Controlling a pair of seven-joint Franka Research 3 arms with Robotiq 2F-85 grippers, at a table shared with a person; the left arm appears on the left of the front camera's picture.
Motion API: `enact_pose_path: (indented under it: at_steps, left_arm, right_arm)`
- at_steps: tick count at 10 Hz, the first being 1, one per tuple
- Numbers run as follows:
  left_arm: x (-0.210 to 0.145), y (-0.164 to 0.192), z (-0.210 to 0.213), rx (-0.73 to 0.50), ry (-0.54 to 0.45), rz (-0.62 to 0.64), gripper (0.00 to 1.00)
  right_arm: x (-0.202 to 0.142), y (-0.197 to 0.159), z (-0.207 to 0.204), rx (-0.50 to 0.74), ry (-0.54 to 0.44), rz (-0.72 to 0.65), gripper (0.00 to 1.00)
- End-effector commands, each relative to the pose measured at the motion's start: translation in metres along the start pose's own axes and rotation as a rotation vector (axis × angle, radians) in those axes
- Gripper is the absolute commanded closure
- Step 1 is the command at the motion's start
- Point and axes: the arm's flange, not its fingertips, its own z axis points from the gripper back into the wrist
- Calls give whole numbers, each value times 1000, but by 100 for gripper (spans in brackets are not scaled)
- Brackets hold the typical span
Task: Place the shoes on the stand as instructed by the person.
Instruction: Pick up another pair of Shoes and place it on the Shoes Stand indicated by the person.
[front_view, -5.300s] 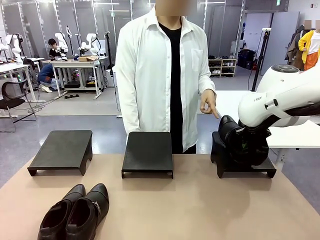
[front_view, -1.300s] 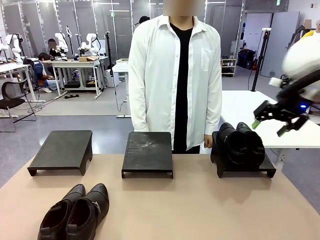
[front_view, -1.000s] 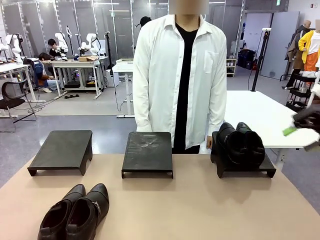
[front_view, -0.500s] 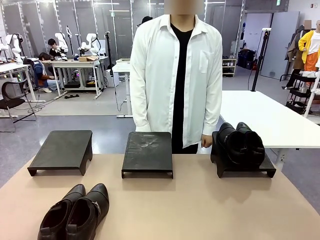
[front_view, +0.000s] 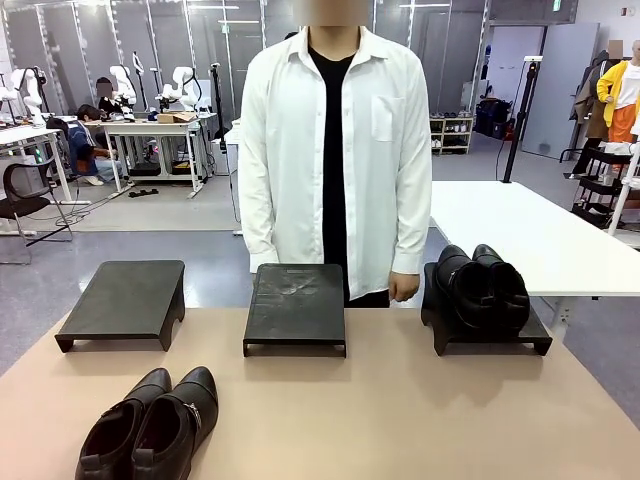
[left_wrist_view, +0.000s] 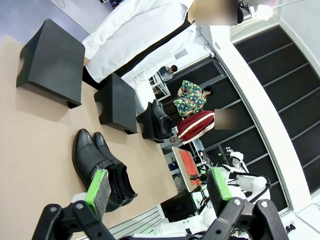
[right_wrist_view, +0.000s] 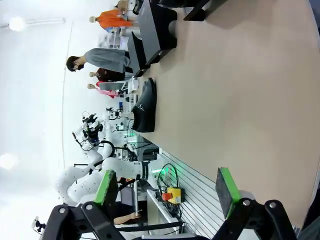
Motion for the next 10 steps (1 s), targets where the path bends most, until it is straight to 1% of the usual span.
enact_pose_path:
  at_steps: [1, 2, 10]
  left_arm:
    - [3, 0, 1, -17, -7, -22, 0]
    - [3, 0, 1, -17, -7, -22, 0]
    - [3, 0, 1, -17, -7, -22, 0]
  right_arm:
    - [18, 3, 2, 34, 5, 17, 0]
    - [0, 0, 0, 0, 0, 0, 0]
    - [0, 0, 0, 0, 0, 0, 0]
